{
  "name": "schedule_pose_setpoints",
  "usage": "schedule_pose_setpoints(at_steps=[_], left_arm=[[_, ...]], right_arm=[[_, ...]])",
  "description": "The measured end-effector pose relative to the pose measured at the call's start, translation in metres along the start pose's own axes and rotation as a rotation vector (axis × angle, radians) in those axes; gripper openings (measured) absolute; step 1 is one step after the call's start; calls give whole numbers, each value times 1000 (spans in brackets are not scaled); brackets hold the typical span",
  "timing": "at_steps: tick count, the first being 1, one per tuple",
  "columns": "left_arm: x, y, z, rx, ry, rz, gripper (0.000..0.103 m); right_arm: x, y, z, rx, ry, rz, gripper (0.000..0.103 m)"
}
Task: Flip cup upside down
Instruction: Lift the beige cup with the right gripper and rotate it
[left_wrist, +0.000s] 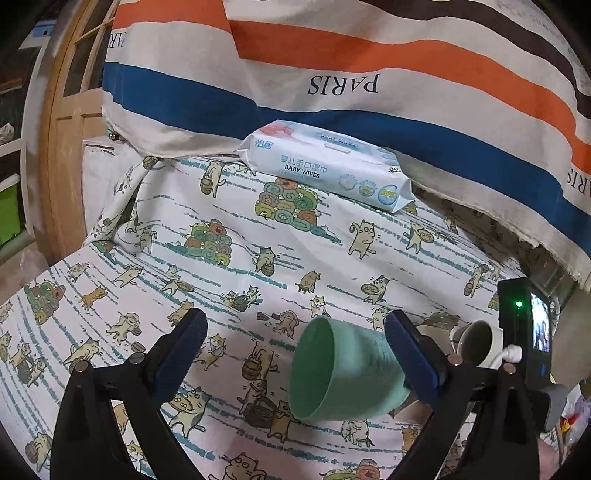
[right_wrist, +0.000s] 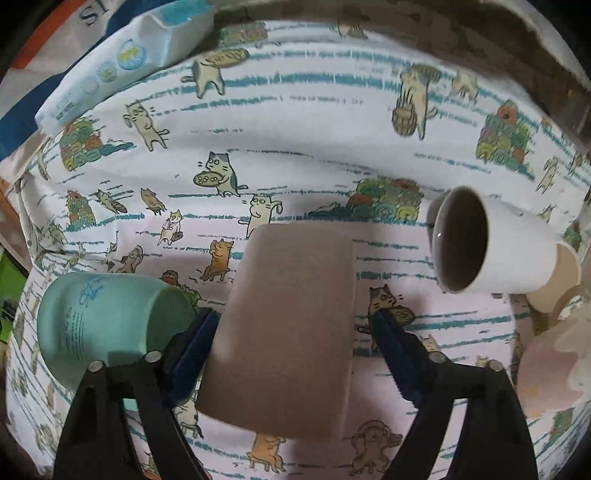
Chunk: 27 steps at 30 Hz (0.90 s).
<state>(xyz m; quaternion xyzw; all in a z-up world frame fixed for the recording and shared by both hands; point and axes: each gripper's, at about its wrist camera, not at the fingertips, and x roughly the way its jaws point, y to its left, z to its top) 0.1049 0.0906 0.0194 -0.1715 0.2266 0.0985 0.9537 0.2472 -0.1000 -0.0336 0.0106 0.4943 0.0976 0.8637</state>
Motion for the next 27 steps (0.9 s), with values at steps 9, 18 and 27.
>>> schedule_pose_setpoints(at_steps=[9, 18, 27], left_arm=[[-5, -2, 0, 8, -15, -3, 96], [-26, -20, -5, 96, -73, -49, 96], [-65, -40, -32, 212, -73, -137, 96]], right_arm=[[-19, -3, -9, -48, -42, -2, 70], [-88, -39, -35, -22, -186, -1, 70], [-139, -65, -88, 31, -253, 51, 70]])
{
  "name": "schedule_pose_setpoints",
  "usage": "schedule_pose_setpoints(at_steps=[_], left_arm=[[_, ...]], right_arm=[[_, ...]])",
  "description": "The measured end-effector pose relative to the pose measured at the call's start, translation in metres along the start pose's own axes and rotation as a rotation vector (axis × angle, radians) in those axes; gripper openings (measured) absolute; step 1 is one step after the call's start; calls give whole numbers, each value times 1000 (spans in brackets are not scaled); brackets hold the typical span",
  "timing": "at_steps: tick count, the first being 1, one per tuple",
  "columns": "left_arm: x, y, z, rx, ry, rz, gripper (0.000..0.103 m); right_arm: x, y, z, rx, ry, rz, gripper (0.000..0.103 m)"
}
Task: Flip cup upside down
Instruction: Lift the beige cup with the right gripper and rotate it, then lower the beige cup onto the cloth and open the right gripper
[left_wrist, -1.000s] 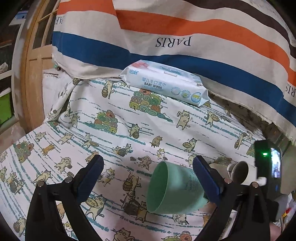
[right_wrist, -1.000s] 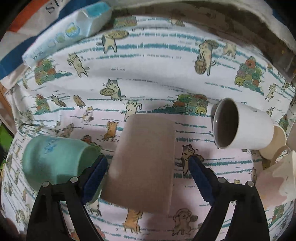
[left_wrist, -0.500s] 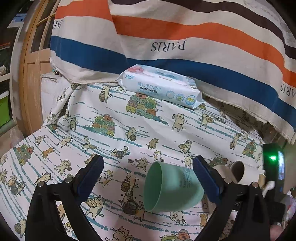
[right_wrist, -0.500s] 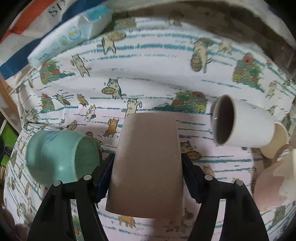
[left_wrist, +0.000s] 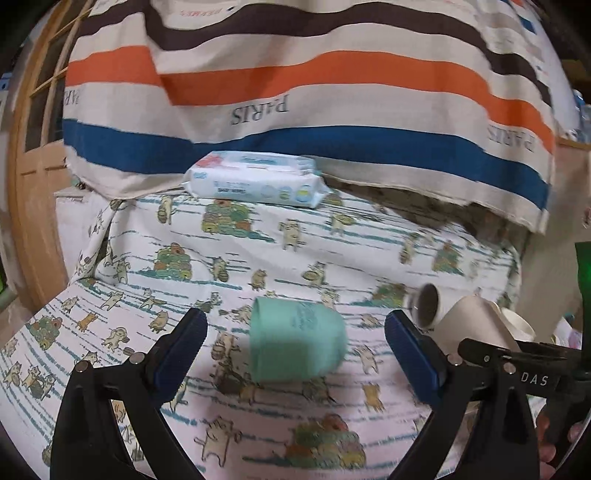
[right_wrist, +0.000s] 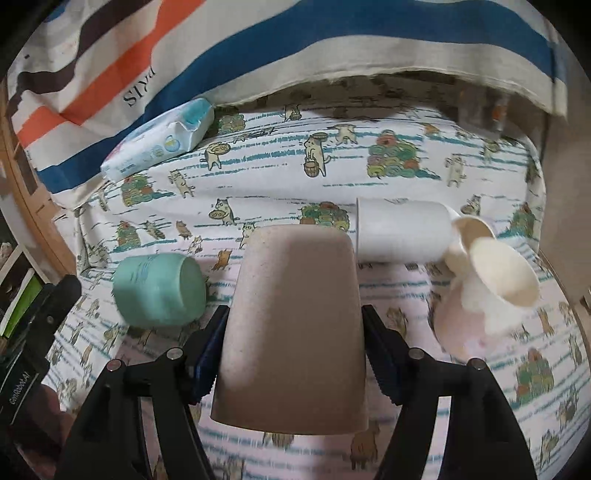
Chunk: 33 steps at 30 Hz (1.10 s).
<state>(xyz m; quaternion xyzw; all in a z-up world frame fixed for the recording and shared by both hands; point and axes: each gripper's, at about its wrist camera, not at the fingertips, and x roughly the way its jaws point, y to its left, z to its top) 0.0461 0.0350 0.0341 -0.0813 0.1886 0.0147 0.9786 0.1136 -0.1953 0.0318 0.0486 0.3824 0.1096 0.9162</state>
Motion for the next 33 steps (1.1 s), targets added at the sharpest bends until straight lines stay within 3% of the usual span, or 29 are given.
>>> schedule_pose_setpoints(at_steps=[7, 11, 14, 16, 20, 25, 30, 33], left_arm=[[-9, -6, -12, 30, -40, -36, 96], [-6, -1, -18, 6, -54, -34, 96], [0, 3, -17, -9, -37, -38, 96], [3, 3, -18, -2, -28, -14, 96], [6, 3, -21, -2, -7, -17, 96], [7, -1, -26, 32, -1, 14, 96], [9, -3, -29, 47, 15, -2, 96], [7, -4, -29, 51, 8, -6, 97]], right_arm=[[-5, 4, -30, -13, 18, -1, 70], [7, 1, -27, -6, 30, -19, 71], [19, 0, -10, -23, 69, -44, 70], [16, 1, -7, -17, 92, 9, 70], [16, 16, -22, -79, 109, -3, 70], [34, 14, -33, -33, 134, -7, 69], [40, 13, -43, -31, 139, 17, 70], [22, 5, -44, -24, 46, 40, 88]])
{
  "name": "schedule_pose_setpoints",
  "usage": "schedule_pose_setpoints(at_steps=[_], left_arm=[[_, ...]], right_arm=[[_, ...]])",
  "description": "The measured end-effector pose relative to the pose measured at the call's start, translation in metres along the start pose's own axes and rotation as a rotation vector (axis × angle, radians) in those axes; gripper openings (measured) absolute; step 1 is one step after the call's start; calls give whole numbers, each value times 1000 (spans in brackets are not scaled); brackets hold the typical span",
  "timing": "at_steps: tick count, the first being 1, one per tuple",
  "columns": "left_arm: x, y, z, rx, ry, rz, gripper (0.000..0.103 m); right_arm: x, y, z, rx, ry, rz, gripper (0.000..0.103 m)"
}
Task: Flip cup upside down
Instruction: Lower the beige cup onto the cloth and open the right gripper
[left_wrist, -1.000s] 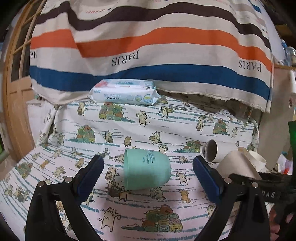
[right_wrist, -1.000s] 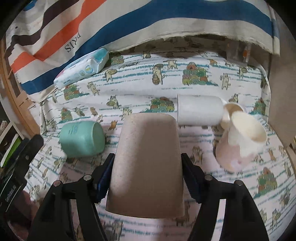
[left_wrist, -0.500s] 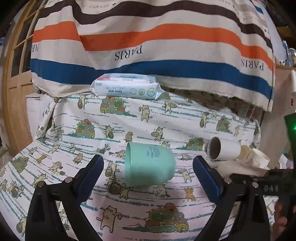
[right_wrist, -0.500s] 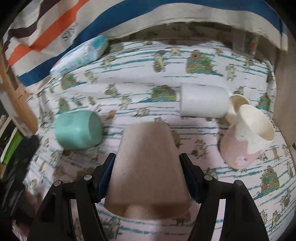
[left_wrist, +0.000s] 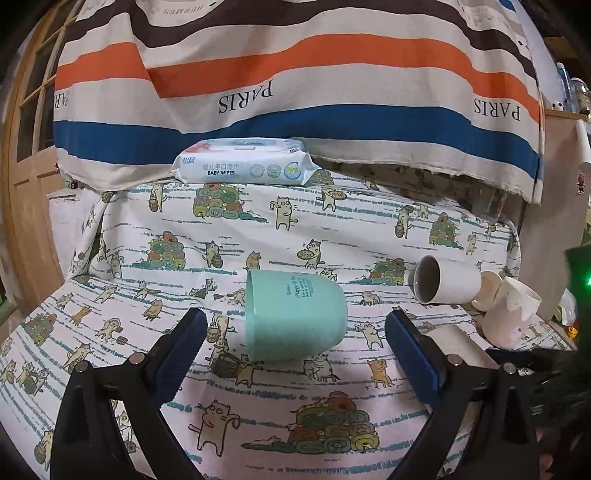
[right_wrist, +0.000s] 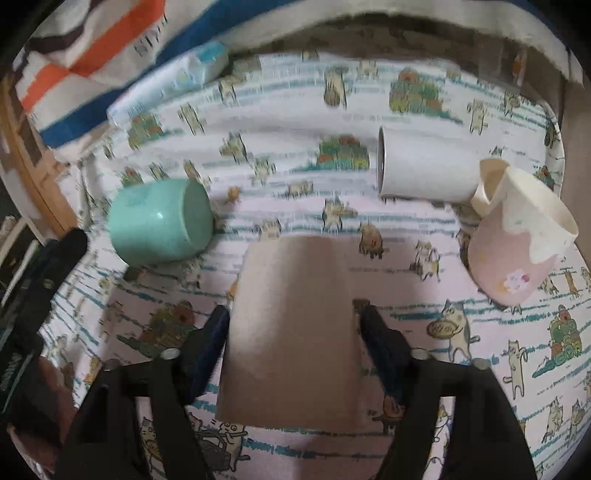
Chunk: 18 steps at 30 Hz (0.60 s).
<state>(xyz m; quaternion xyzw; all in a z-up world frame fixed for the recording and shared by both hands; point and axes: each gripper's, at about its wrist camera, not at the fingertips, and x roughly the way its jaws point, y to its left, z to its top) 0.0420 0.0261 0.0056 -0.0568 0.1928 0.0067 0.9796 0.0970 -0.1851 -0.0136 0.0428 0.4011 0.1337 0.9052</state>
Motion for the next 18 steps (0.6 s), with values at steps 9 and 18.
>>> schedule_pose_setpoints(at_steps=[9, 18], left_arm=[[-8, -17, 0, 56, 36, 22, 97], [-38, -46, 12, 64, -14, -24, 102]], right_arm=[[-77, -52, -25, -13, -371, -20, 90], [-108, -77, -45, -110, -562, -159, 103]])
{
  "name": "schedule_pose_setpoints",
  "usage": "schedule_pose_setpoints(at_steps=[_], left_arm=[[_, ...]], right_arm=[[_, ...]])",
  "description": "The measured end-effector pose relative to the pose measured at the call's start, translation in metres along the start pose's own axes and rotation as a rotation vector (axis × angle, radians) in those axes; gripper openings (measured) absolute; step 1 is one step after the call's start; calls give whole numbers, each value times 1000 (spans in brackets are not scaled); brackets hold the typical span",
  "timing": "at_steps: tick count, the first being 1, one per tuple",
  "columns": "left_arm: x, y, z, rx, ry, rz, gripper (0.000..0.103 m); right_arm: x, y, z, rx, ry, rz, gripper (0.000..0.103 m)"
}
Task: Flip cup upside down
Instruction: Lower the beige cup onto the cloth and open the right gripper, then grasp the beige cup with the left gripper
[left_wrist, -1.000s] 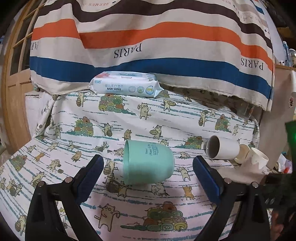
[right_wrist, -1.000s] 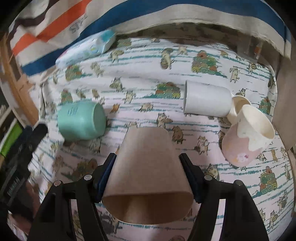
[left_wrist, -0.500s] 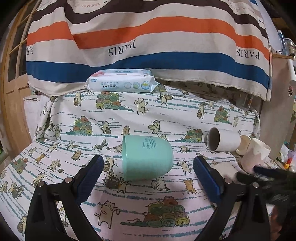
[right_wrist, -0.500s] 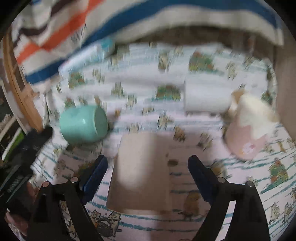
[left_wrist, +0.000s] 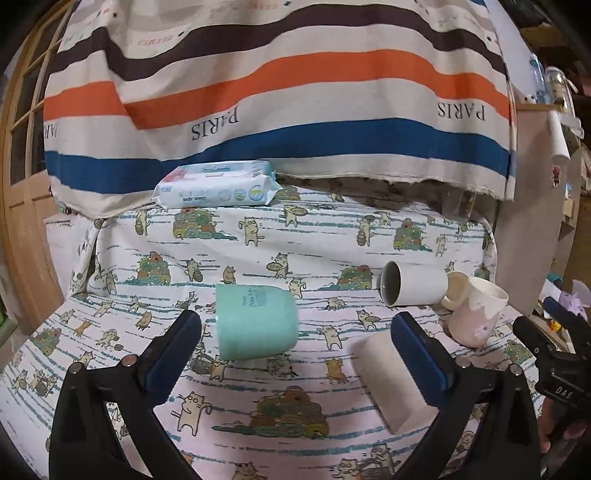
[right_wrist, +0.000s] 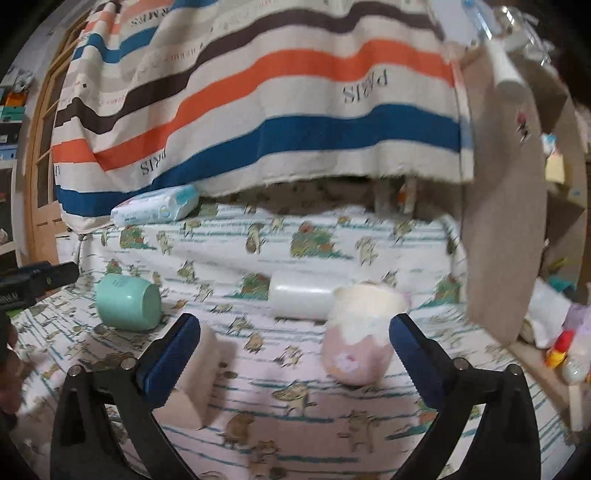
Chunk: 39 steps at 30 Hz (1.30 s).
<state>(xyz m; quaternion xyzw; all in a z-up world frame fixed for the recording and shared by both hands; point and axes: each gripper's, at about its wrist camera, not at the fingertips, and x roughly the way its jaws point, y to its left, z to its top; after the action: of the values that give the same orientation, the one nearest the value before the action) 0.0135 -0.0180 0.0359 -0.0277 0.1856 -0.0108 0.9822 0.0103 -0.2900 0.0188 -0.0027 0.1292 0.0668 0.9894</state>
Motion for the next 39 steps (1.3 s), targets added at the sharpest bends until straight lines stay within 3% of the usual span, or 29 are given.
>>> schedule_pose_setpoints(at_steps=[5, 10, 17, 23, 31, 39], left_arm=[[7, -12, -2, -2, 76, -2, 103], [8, -11, -4, -66, 101, -34, 103], [6, -21, -6, -14, 116, -17, 103], [14, -23, -2, -13, 190, 3, 103], [56, -48, 17, -72, 429, -72, 103], [119, -74, 15, -139, 650, -61, 97]], right_arm=[[-5, -5, -2, 24, -2, 6, 103], [5, -2, -6, 14, 79, -26, 103], [4, -1, -6, 6, 74, -21, 103], [4, -1, -6, 7, 74, -26, 103], [5, -7, -6, 29, 75, -103, 103], [5, -13, -6, 47, 73, -156, 103]])
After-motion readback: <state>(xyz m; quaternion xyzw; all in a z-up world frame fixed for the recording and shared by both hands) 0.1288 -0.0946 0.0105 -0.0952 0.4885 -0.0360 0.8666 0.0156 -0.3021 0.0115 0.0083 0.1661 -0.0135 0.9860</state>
